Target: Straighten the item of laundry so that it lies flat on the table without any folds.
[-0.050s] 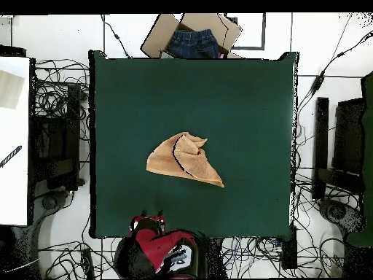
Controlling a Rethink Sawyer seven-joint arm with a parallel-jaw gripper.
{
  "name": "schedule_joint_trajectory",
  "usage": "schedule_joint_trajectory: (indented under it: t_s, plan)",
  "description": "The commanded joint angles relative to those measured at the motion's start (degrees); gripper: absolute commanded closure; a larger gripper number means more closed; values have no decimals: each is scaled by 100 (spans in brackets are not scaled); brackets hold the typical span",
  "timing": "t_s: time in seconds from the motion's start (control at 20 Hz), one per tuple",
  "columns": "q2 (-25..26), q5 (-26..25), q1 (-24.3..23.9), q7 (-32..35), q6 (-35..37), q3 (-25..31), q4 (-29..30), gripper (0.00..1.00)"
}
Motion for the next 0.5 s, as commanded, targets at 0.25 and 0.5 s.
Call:
schedule_joint_trajectory:
  t_s: [0.25,0.5]
  plan:
    - [425,-321,-12,800,-837,-54,289,0]
    - [569,-361,57,796,-1167,-195,448,0]
